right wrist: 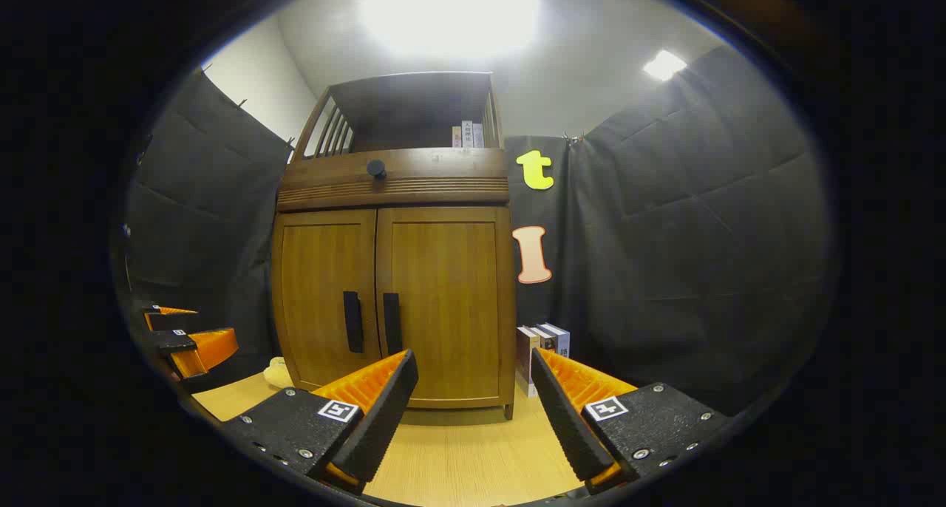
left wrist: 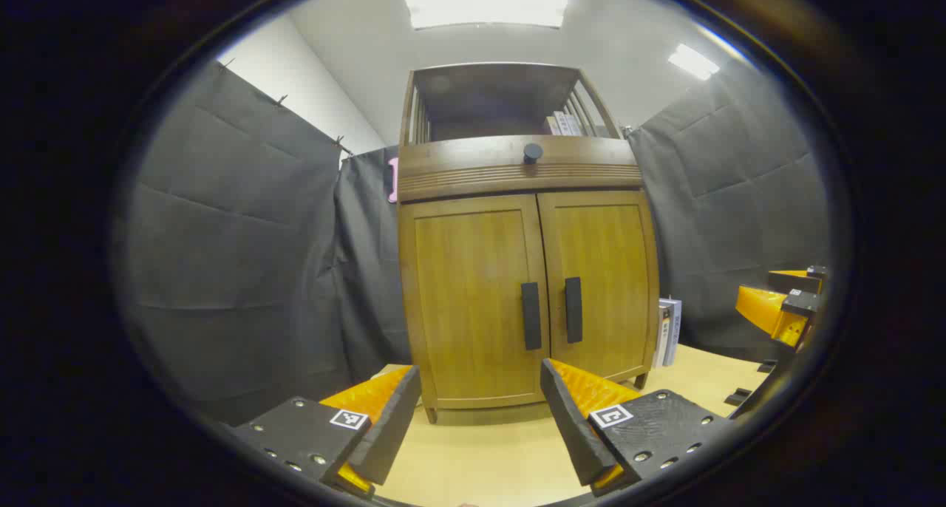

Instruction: Open the right door of the double-door shoe cabinet with the right hand, and open the left door with the left hand.

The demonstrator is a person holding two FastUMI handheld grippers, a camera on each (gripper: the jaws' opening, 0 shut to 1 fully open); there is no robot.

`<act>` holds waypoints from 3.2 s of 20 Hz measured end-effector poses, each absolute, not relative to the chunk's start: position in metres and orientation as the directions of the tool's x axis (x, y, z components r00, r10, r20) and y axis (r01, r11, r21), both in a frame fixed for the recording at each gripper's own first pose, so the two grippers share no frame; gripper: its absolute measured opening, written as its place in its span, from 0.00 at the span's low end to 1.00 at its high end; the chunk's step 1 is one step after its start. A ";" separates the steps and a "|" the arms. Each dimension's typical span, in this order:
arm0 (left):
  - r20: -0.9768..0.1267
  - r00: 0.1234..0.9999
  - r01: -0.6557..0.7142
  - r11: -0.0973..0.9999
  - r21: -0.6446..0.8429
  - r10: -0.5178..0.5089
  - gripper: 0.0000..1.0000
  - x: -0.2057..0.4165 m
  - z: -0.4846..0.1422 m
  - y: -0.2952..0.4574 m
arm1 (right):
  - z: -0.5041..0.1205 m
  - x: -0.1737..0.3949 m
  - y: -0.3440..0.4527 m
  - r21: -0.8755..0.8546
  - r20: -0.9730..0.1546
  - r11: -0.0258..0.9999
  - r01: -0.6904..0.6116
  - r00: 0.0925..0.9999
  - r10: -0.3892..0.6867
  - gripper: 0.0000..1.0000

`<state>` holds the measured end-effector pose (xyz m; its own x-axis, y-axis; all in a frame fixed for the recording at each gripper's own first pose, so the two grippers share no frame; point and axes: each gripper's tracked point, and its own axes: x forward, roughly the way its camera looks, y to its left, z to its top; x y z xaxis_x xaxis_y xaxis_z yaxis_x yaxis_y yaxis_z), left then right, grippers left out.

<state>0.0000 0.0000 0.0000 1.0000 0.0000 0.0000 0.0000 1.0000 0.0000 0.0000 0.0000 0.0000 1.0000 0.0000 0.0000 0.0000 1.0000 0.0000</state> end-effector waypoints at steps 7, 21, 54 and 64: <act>0.019 1.000 -0.008 1.000 0.000 0.008 0.92 0.002 0.001 0.002 | 0.002 0.001 0.004 0.006 0.001 1.000 -0.004 1.000 0.004 0.95; 0.038 0.999 -0.005 1.000 0.005 0.005 0.92 0.005 0.002 0.004 | 0.015 0.041 0.027 0.036 0.015 0.998 -0.042 0.999 0.041 0.96; -0.043 0.944 -0.327 0.944 0.037 0.328 0.93 0.008 0.000 0.027 | -0.037 0.265 0.154 0.091 -0.101 0.973 -0.211 0.970 0.220 0.87; -0.053 0.939 -0.339 0.940 0.041 0.340 0.92 0.008 0.000 0.028 | -0.062 0.284 0.163 0.095 -0.159 0.973 -0.208 0.962 0.221 0.37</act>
